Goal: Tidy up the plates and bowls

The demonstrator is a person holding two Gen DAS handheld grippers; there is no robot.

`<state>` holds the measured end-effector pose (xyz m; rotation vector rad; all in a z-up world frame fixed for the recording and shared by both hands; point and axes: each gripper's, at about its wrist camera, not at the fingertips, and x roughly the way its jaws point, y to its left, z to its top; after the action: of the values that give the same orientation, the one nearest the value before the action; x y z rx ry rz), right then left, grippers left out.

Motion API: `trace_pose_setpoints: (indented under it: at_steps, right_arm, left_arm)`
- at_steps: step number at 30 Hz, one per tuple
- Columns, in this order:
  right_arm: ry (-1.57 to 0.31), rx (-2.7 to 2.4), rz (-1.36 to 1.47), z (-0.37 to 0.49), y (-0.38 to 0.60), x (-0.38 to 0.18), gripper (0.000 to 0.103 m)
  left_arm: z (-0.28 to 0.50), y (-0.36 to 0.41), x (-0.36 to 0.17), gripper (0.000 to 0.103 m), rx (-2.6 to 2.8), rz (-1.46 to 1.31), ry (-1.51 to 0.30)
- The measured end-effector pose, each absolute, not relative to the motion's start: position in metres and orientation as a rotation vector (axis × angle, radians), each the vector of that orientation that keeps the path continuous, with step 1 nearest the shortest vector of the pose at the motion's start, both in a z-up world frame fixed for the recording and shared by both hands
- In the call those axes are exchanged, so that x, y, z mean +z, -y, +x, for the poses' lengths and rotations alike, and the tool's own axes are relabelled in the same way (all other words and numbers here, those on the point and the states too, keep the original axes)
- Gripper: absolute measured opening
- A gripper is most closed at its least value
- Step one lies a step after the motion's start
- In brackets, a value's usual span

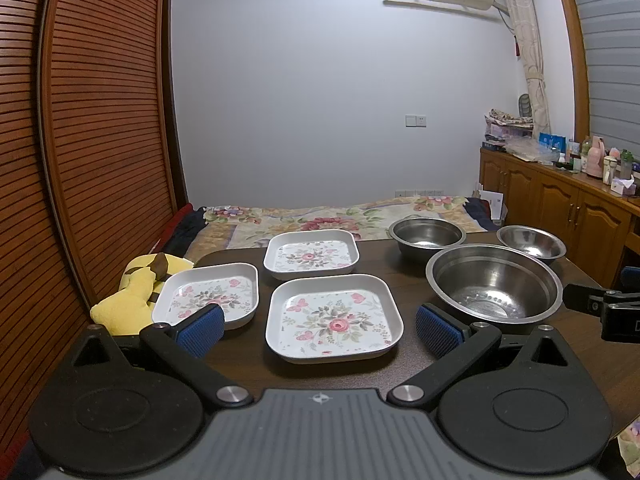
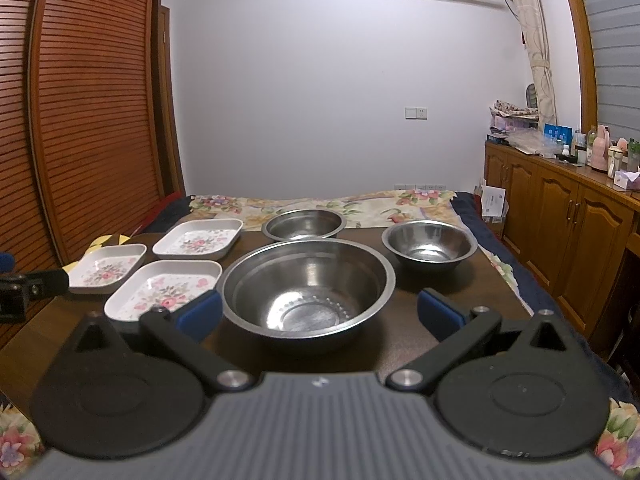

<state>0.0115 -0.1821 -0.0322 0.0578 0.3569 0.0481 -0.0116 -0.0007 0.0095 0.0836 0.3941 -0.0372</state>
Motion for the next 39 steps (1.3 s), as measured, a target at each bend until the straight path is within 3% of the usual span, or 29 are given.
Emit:
trace_pose_setpoints:
  at_steps: [26,39]
  right_arm:
    - [-0.360,0.054,0.062,0.011,0.180,-0.034,0.103]
    - [-0.380,0.066,0.062,0.016,0.176,-0.042,0.103]
  left_arm:
    - [-0.011,-0.001,0.004,0.103,-0.036,0.084,-0.407]
    - [0.007,-0.014,-0.015,0.103,-0.038,0.055,-0.498]
